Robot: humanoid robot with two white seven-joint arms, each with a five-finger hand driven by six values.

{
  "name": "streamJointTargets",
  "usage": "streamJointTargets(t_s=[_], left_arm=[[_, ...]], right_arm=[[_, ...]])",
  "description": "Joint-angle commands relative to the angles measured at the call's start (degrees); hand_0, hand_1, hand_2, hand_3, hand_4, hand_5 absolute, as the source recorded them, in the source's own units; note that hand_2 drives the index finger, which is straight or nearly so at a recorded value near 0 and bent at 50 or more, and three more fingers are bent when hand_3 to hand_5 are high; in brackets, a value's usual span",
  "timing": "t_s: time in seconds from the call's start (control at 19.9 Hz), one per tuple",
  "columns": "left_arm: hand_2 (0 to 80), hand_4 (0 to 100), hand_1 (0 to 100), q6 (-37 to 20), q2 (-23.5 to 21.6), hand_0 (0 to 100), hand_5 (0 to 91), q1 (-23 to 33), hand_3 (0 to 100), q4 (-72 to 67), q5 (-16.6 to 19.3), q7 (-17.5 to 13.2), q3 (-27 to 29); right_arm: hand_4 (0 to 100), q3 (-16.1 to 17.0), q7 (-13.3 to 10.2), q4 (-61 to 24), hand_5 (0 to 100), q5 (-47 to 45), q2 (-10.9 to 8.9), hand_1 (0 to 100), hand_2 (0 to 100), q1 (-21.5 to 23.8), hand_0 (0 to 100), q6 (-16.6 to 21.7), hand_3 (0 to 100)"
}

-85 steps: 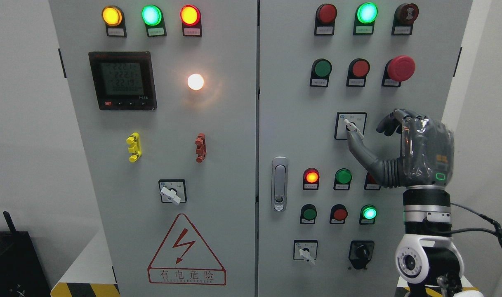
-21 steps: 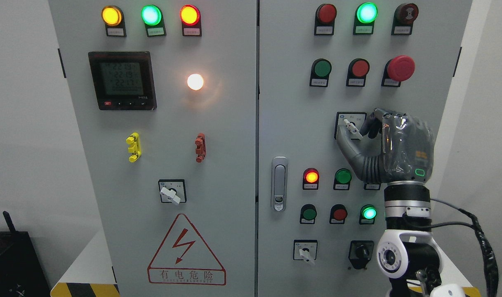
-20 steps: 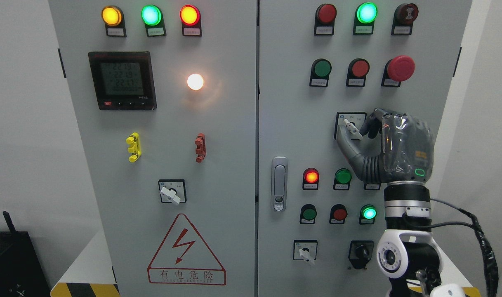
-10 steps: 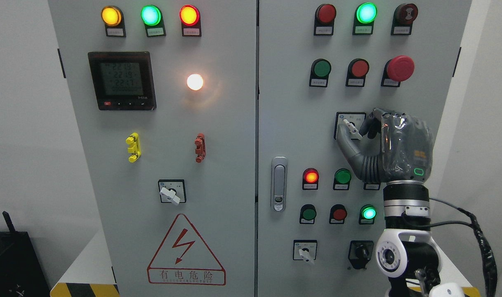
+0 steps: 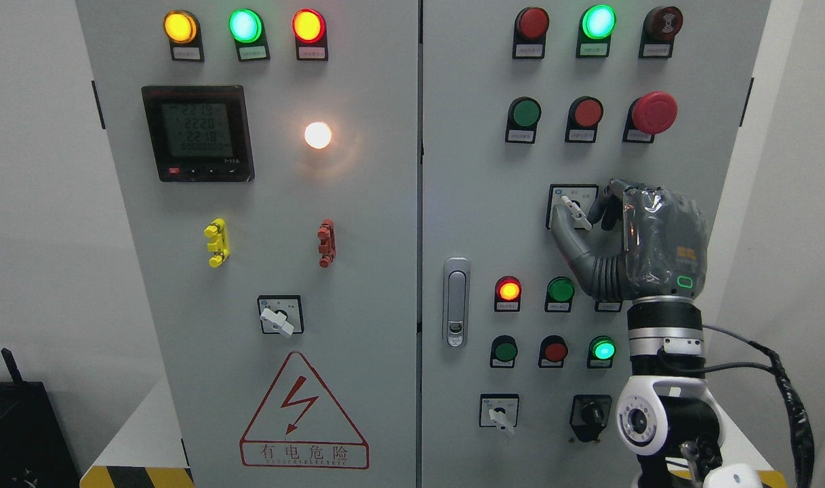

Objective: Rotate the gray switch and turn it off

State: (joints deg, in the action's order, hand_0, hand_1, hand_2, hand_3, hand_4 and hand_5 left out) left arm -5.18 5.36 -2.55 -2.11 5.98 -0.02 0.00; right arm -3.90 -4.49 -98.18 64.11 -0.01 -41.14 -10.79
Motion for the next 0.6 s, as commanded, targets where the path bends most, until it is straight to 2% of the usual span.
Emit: streamJointTargets(t_s=[0.0, 0.55], left_arm=[[0.0, 0, 39, -0.01, 0.01, 12, 0.0, 0.00, 0, 0.00, 0.00, 0.02, 1.85], [0.0, 0, 39, -0.01, 0.01, 12, 0.0, 0.00, 0, 0.00, 0.00, 0.02, 1.85]], right_arm=[[79, -0.15, 0.10, 0.18, 90, -0.12, -1.66, 31, 71, -0.08, 45, 0.07, 83], [79, -0.59, 0.18, 0.44, 91, -0.21, -1.40, 29, 72, -0.79, 46, 0.07, 84]])
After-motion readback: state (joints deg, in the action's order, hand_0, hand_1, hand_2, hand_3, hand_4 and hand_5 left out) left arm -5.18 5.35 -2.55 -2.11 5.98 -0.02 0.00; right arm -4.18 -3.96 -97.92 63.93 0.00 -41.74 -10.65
